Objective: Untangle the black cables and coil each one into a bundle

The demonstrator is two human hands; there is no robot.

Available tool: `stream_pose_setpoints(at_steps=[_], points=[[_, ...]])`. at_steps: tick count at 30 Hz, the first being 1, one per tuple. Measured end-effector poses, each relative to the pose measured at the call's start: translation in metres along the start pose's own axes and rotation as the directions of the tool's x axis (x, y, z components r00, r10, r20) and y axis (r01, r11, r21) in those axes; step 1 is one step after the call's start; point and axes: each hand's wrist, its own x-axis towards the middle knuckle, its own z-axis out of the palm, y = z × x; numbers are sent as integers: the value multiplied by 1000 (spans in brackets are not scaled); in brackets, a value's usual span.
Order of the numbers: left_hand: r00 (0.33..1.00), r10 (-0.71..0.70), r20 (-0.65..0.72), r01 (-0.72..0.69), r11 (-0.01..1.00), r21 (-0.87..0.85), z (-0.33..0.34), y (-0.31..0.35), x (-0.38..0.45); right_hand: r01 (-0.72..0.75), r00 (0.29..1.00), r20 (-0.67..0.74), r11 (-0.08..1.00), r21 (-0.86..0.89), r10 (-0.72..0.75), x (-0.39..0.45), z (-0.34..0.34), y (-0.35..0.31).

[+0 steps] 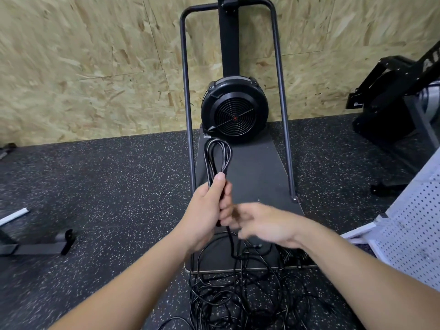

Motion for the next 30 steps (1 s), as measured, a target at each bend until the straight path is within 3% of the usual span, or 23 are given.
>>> stream_pose_setpoints(at_steps=[3,5,7,10,14,17,19,21,24,26,28,30], points=[[999,28,-27,-29,999,-24,-6,4,6,-44,982,173,979,-200,79,6,20,8],[996,43,-79,-41,999,31,-20,6,12,-15,988,136,920,-392,74,5,22,6],[993,44,-113,-29,990,136,-38,6,20,-22,1000,0,869,-494,25,0,14,-3],[995,-35,-89,57,967,248,-65,1,25,47,974,-187,922,-385,-128,-5,4,-20],[992,-79,-101,110,928,355,-62,-5,24,248,953,-114,939,-238,-281,-7,11,-32],[996,-37,-75,69,868,492,-48,-5,17,302,938,-127,939,-162,-323,-3,18,-33],[999,-46,-27,54,853,520,-36,-6,8,280,924,-237,953,-116,-300,0,15,-34],[988,-151,-40,154,894,421,-24,-9,2,206,896,-376,971,-122,-237,1,8,-33],[954,-301,5,287,915,285,-17,-18,0,19,814,-546,948,-317,-198,3,-1,-26],[938,-334,95,299,916,269,-19,-27,1,-84,790,-597,939,-334,-141,6,-6,-21],[922,-347,172,297,919,261,-23,-27,2,-77,832,-553,980,-184,-39,5,-11,-23],[911,-340,234,283,927,245,-26,-22,1,54,910,-415,994,93,-11,1,-19,-28]])
